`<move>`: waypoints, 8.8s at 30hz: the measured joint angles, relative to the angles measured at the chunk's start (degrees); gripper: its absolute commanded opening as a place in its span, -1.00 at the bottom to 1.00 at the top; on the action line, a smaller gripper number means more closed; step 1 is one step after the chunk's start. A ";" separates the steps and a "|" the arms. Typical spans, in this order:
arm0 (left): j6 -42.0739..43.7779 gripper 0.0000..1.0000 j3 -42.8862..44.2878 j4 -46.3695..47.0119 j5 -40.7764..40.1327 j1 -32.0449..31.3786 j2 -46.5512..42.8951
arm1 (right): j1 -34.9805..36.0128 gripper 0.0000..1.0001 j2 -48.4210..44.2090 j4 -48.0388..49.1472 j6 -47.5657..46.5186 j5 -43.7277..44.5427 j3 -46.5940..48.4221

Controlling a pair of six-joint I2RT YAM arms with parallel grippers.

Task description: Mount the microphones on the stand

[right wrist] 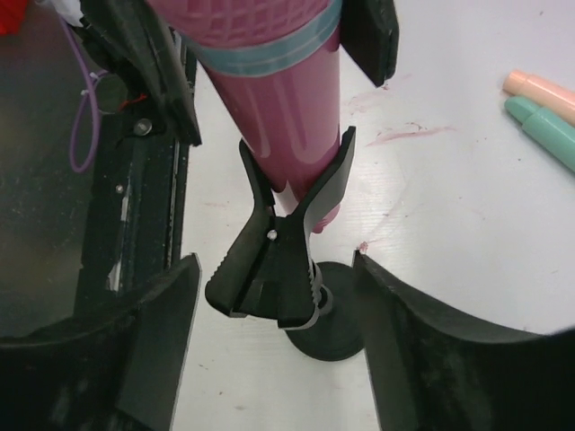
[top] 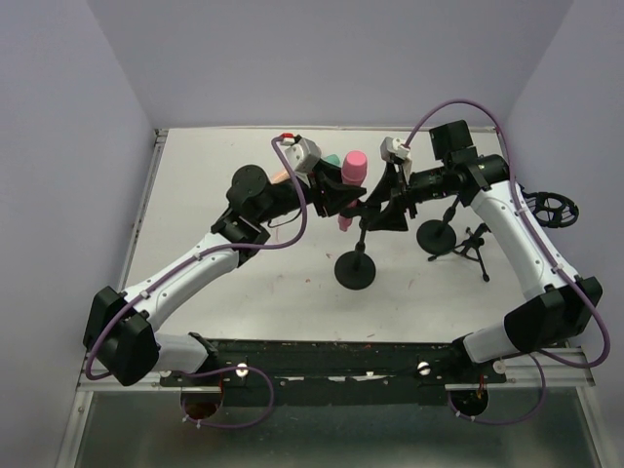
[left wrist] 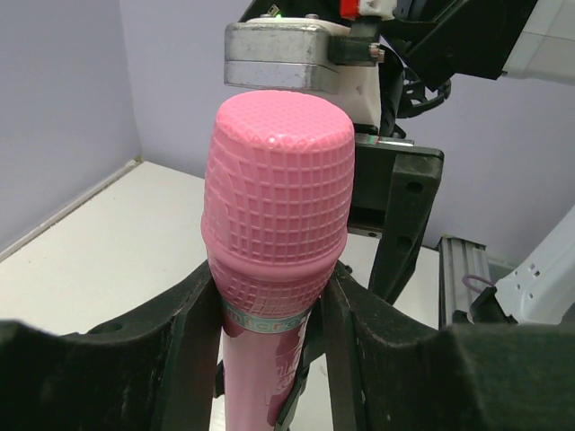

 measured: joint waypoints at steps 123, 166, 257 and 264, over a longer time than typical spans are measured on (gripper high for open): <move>13.38 -1.00 -1.51 26.93 -18.27 44.96 30.34 | -12.92 1.00 -18.62 12.07 -3.28 -0.02 -40.15; -4.50 0.97 -30.34 -6.38 -12.48 46.25 -38.23 | -12.92 1.00 -23.43 -4.15 -9.79 0.48 -24.13; 2.64 0.97 -29.55 -34.34 -2.01 34.03 -43.36 | -12.37 -0.76 -7.82 16.50 40.65 55.06 1.01; 2.69 0.97 -29.55 -34.27 -1.81 34.05 -43.30 | 0.15 -0.81 3.93 11.08 32.83 46.38 14.21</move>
